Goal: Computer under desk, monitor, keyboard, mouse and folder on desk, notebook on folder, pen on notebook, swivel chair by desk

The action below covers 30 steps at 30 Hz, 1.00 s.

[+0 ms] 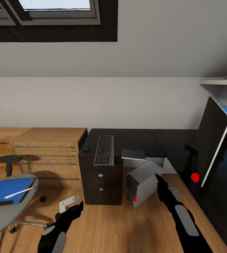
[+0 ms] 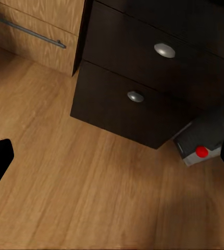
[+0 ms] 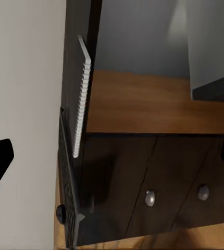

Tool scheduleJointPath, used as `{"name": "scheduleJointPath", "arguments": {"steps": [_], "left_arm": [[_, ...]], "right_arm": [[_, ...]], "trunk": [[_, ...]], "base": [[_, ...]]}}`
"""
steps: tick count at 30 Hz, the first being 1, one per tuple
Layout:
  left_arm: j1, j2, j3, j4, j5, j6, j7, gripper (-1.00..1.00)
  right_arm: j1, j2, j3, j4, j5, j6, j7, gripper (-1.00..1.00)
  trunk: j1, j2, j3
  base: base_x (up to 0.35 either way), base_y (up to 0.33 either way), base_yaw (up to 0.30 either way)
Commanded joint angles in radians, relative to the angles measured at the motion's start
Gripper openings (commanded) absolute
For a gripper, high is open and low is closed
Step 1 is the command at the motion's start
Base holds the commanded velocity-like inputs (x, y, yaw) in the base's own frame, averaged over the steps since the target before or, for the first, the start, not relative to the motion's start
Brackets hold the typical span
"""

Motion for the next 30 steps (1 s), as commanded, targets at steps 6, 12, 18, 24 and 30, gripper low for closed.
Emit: {"name": "scheduleJointPath", "arguments": {"steps": [6,12,18,24,30], "left_arm": [[-0.001,-0.002,-0.005,0.128,0.008,-0.004,0.006,1.0],[-0.001,-0.004,-0.011,0.25,0.005,-0.005,0.006,1.0],[-0.001,-0.002,-0.012,0.323,0.003,-0.007,0.006,1.0],[-0.001,-0.003,-0.013,0.424,-0.01,-0.042,0.009,1.0],[-0.001,-0.002,-0.014,0.54,-0.018,-0.179,0.01,1.0]], "right_arm": [[-0.001,0.005,0.025,0.018,0.134,0.003,-0.044,1.0],[0.0,0.007,0.057,0.169,0.34,-0.042,-0.053,1.0],[0.002,0.008,0.064,0.333,0.571,-0.134,-0.056,1.0],[0.002,0.009,0.066,0.53,0.787,-0.288,-0.06,1.0],[0.002,0.011,0.068,0.721,0.893,-0.496,-0.061,1.0]], "trunk": [[-0.012,0.02,0.008],[-0.035,0.062,0.027],[-0.058,0.104,0.046],[-0.081,0.146,0.065],[-0.104,0.188,0.084]], "base": [[-0.037,-0.012,0.0],[-0.008,-0.003,0.0],[-0.002,-0.001,0.0],[0.0,0.0,0.0],[0.0,0.0,0.0]]}}
